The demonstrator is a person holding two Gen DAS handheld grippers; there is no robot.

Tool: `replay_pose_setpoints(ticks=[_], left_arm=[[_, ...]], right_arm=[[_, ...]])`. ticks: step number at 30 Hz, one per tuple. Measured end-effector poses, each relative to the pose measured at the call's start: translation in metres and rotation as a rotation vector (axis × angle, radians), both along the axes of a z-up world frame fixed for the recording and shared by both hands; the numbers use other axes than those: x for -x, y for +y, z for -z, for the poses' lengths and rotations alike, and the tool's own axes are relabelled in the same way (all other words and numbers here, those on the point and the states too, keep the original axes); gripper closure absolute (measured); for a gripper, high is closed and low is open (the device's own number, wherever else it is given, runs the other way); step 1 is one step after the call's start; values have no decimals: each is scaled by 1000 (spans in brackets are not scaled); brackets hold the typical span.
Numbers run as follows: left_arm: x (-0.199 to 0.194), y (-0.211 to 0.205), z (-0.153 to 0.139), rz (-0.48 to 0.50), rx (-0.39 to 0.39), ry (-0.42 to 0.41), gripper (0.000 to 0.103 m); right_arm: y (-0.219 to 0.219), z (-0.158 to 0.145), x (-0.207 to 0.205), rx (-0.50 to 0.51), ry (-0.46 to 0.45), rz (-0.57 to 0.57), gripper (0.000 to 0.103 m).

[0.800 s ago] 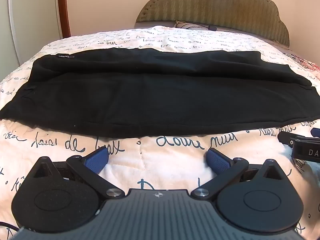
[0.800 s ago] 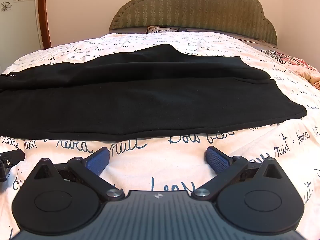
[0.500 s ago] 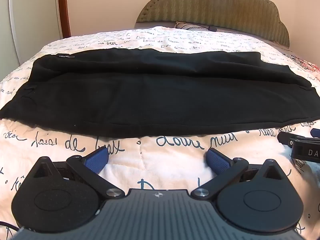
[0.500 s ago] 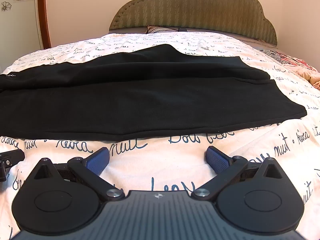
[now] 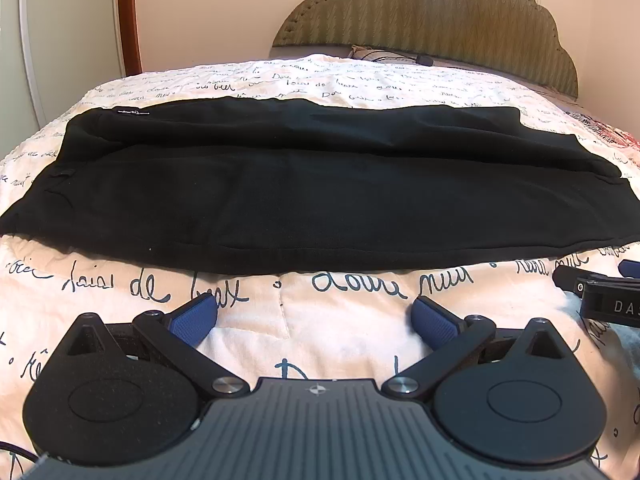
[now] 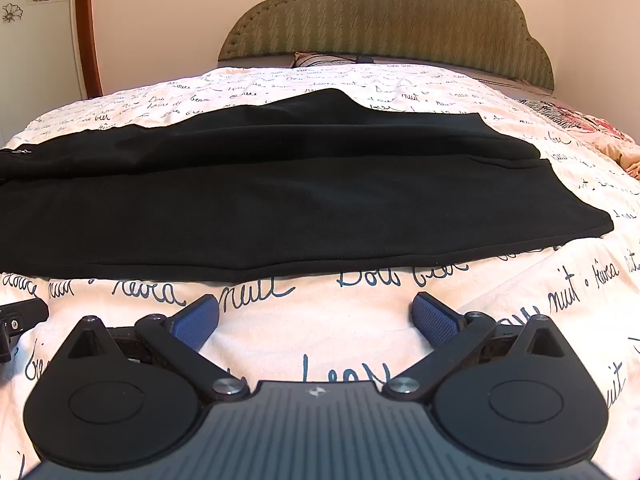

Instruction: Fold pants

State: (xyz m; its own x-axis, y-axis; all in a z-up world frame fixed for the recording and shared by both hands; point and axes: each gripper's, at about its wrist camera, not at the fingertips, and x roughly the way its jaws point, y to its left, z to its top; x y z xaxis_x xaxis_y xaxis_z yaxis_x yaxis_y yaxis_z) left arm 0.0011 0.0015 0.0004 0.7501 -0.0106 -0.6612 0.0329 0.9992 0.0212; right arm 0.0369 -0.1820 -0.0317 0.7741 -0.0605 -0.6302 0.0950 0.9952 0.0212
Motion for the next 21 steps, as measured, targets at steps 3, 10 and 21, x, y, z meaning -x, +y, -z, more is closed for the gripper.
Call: replay_pose_setpoints(ticks=[3,10,21], left_arm=[[0,1,0,0,2,0,0],[2,-1,-1,-1,2,-2,0],[2,0,-1,-1,3,-4,0]], right_arm=[[0,0,0,0,0,0,0],[0,0,0,0,0,0,0],[0,0,0,-1,-1,0,0]])
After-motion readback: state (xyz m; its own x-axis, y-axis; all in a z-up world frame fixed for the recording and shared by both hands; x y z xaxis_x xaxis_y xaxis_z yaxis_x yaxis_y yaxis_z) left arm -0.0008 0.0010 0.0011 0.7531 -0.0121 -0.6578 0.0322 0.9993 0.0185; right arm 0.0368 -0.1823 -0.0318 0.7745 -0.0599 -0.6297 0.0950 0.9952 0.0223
